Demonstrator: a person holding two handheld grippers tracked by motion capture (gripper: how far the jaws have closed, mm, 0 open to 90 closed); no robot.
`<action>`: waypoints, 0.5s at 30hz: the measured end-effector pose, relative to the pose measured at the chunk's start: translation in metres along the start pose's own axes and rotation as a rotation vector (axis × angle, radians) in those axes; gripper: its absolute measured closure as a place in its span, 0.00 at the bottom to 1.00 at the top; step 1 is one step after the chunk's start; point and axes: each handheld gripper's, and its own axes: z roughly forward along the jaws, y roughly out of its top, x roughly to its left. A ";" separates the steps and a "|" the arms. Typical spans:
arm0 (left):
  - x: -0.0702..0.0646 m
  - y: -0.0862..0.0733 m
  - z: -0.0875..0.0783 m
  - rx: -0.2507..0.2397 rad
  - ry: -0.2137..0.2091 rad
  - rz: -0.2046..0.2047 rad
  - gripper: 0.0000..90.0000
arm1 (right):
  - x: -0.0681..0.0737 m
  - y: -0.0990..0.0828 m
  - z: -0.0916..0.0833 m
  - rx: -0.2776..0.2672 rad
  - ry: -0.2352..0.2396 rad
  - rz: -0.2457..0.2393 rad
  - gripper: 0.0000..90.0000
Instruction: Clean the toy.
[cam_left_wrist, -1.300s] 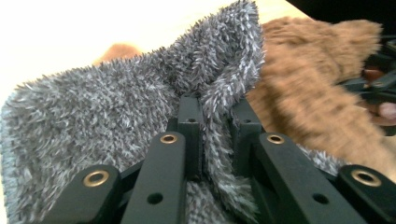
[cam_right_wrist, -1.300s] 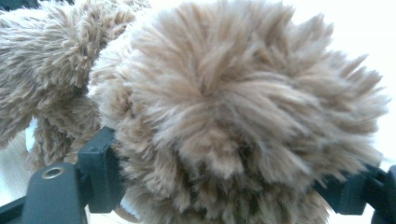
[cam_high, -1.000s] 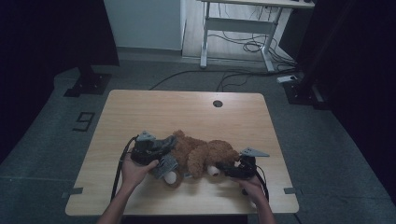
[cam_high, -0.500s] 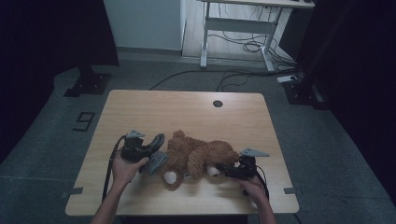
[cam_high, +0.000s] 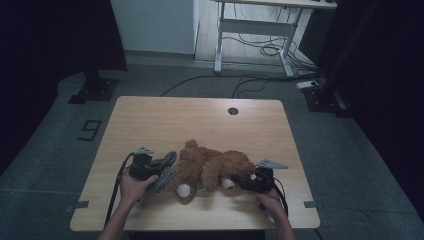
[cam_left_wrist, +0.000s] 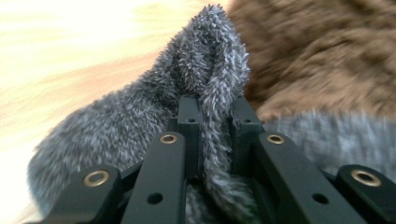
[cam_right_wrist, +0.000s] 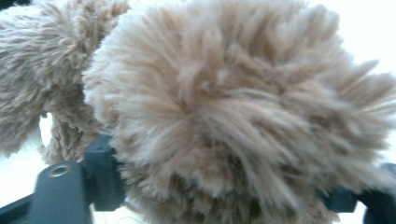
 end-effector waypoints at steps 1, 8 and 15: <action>-0.005 0.004 0.004 0.013 -0.018 0.015 0.87 | 0.001 0.000 0.001 -0.004 -0.002 -0.008 0.28; -0.024 0.019 0.024 0.029 -0.089 0.006 0.87 | 0.013 0.000 0.005 -0.049 -0.047 -0.099 0.41; -0.019 0.033 0.021 -0.021 -0.072 0.003 0.87 | 0.024 0.006 0.016 -0.117 -0.112 -0.220 0.43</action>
